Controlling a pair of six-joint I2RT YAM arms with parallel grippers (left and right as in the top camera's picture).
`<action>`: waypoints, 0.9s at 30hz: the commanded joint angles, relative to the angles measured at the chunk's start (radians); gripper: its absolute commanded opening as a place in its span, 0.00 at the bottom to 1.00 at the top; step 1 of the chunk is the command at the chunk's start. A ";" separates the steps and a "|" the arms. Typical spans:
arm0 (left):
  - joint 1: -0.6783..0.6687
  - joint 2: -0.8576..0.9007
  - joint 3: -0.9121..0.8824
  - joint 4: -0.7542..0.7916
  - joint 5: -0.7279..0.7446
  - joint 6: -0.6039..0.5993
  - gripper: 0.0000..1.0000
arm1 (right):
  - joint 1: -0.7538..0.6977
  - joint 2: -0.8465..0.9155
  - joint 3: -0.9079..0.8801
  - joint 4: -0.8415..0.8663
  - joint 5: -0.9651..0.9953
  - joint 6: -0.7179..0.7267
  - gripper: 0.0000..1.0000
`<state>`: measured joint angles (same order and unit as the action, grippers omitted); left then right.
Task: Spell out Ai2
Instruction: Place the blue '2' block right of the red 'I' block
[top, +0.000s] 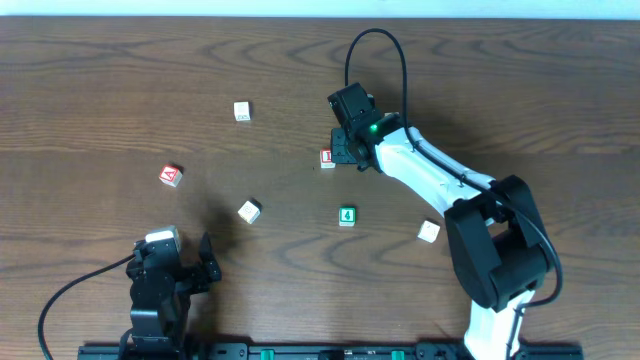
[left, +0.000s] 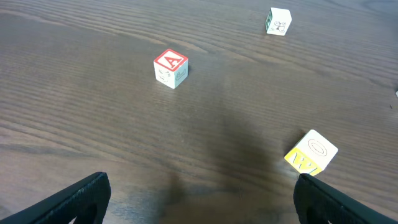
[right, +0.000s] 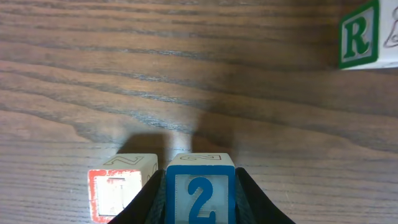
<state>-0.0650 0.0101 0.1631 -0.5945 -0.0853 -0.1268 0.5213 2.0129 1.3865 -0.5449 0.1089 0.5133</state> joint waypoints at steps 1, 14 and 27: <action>0.006 -0.006 -0.010 0.001 -0.003 0.000 0.95 | 0.011 0.040 -0.003 -0.003 0.014 0.017 0.01; 0.006 -0.006 -0.010 0.001 -0.003 0.000 0.95 | 0.012 0.043 -0.003 -0.004 0.014 0.017 0.06; 0.006 -0.006 -0.010 0.001 -0.003 0.000 0.95 | 0.017 0.051 -0.003 0.008 0.014 0.017 0.05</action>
<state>-0.0650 0.0101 0.1631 -0.5945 -0.0853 -0.1268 0.5232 2.0441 1.3861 -0.5377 0.1101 0.5159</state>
